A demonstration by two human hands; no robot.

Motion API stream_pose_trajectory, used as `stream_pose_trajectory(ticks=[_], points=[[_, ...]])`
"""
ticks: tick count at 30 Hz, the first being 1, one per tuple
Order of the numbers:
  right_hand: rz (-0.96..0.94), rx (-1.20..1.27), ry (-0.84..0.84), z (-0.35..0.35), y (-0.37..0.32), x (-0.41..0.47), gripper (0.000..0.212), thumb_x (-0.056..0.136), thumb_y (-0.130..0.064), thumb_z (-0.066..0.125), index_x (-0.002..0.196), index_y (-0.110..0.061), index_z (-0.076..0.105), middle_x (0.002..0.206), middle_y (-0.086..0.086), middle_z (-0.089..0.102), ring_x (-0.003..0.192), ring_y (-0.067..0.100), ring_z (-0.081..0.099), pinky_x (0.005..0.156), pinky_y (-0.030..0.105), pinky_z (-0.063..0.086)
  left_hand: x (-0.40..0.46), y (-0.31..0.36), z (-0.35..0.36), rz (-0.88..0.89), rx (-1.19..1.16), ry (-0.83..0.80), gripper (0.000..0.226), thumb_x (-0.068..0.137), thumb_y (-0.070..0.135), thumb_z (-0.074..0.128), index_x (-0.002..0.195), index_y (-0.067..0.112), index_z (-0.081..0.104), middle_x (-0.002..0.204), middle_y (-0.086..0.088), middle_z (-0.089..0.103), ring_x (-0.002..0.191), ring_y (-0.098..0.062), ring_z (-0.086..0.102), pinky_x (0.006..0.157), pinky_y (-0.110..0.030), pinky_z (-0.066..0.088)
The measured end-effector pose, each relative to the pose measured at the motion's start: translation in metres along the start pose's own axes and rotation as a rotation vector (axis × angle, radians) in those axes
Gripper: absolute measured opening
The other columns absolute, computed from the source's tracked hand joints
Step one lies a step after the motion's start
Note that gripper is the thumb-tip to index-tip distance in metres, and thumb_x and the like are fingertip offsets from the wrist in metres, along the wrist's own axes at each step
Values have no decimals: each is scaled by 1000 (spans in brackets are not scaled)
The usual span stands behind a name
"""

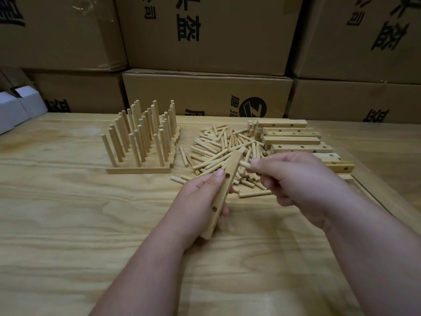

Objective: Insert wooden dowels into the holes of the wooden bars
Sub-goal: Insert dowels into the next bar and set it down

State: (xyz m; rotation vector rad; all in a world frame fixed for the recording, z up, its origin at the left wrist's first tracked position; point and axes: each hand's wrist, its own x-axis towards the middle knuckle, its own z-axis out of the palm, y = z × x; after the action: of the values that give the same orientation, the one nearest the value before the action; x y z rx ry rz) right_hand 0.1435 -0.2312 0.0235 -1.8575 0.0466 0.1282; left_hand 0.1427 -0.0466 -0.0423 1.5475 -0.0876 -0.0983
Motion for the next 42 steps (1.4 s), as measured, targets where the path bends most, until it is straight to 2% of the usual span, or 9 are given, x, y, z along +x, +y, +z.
stream_pose_trajectory(ticks=[6, 11, 16, 22, 26, 28, 33, 39, 42], points=[[-23, 123, 274, 2, 7, 10, 46, 101, -48, 44, 84, -18, 74, 64, 1, 70, 48, 12, 49, 48, 27, 35, 4, 1, -1, -38, -77, 165, 49, 102, 53, 43, 87, 17, 73, 58, -5, 66, 44, -13, 57, 42, -21, 46], [-136, -660, 234, 6, 39, 19, 18, 96, -32, 56, 95, -31, 74, 73, -12, 68, 66, 7, 60, 60, 27, 49, 5, 3, -2, -57, -156, 245, 53, 102, 55, 43, 77, 20, 75, 58, -5, 66, 45, -14, 57, 42, -23, 46], [-78, -906, 210, 9, 52, 23, 24, 96, -30, 53, 111, -38, 70, 110, -8, 69, 98, 18, 63, 81, 33, 55, 3, 3, -1, -48, -117, 224, 51, 101, 56, 43, 75, 26, 75, 58, -4, 66, 45, -13, 58, 43, -21, 47], [-75, -965, 150, 6, 54, 26, 7, 94, -34, 60, 91, -40, 64, 96, -11, 59, 77, 8, 54, 65, 31, 50, 4, 2, 0, -36, -115, 220, 51, 101, 56, 44, 79, 20, 73, 57, -4, 66, 45, -12, 59, 43, -21, 47], [-148, -958, 86, 4, 45, 23, 5, 95, -39, 60, 97, -39, 65, 104, -13, 46, 96, 10, 51, 80, 29, 45, 4, 2, 0, -33, -108, 221, 51, 101, 57, 42, 78, 25, 74, 57, -3, 66, 45, -12, 59, 43, -21, 47], [-233, -895, 46, 4, 36, 17, 5, 95, -41, 60, 97, -39, 64, 103, -18, 47, 97, 3, 49, 82, 25, 42, 4, 2, 0, -25, -118, 228, 50, 102, 56, 42, 76, 29, 74, 57, -3, 67, 45, -12, 59, 43, -20, 47], [-399, -637, -63, 12, 16, 1, 5, 93, -41, 62, 91, -38, 65, 86, -27, 63, 77, -6, 58, 59, 20, 43, 5, 1, 0, -14, -142, 254, 50, 103, 54, 42, 70, 33, 74, 59, -5, 67, 46, -12, 60, 42, -21, 47], [-446, -599, -21, 15, 19, 1, 7, 92, -42, 64, 89, -37, 68, 83, -25, 64, 77, -3, 60, 61, 22, 50, 6, 0, -1, -13, -149, 232, 48, 103, 52, 43, 83, 20, 73, 58, -6, 66, 46, -12, 59, 43, -21, 47], [-446, -595, -13, 14, 18, 1, 8, 91, -45, 65, 87, -39, 68, 81, -27, 63, 71, -3, 59, 53, 13, 40, 6, -2, -1, -9, -110, 212, 46, 103, 53, 44, 91, 17, 71, 57, -4, 65, 46, -12, 59, 43, -21, 47]])
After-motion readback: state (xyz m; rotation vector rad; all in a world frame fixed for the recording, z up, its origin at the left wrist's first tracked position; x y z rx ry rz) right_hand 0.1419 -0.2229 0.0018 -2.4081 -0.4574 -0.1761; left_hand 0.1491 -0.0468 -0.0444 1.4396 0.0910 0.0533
